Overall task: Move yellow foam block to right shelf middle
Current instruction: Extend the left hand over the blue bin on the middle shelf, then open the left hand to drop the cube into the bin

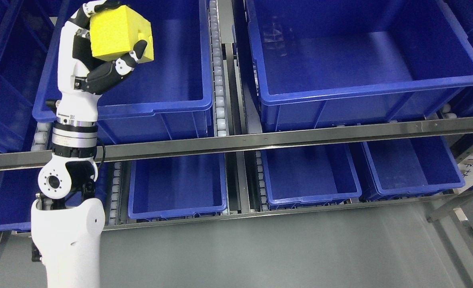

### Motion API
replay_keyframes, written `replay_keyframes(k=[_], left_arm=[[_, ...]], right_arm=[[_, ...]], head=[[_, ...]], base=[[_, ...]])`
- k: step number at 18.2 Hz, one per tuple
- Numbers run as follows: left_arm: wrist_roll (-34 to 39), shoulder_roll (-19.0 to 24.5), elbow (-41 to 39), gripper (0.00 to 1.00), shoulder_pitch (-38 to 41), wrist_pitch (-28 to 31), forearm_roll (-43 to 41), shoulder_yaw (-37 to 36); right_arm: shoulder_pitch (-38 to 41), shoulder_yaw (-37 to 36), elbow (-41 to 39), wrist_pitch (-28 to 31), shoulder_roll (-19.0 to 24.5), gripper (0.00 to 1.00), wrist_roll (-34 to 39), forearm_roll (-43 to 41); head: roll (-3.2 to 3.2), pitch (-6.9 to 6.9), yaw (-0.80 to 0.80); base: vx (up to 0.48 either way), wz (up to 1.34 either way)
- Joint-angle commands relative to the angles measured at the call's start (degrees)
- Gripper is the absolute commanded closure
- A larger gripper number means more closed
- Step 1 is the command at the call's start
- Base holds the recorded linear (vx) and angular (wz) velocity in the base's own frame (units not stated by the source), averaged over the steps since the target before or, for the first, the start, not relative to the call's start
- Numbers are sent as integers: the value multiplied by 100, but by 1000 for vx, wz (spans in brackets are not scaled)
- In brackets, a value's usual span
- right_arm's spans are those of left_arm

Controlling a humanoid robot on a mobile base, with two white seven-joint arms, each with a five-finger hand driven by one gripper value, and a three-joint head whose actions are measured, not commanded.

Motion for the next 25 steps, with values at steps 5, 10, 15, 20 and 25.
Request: replay_keyframes(k=[5,10,15,20,25], left_arm=[[649,100,196,95,-829,3332,-1020,223],[799,100,1654,91,-1339,3457,-1241,135],[799,100,2542,13,-1506,3466,-2180,-66],[799,100,2518,0,-1620,3483,-2173,-85],[729,100,1388,0,-1613,3151,-1894,-32]], right_arm=[[0,-44,-100,-4,-100,0,0,17],[0,-44,-100,-4,-100,0,0,18],[0,-35,-100,-4,-100,0,0,9],[0,-44,-100,-4,-100,0,0,17],[0,-35,-100,-4,-100,0,0,18]], head=[[0,1,0],[0,2,0],[0,2,0],[0,2,0],[0,2,0]], base=[[30,-49],[-7,33],[0,7],[0,-4],[0,0]])
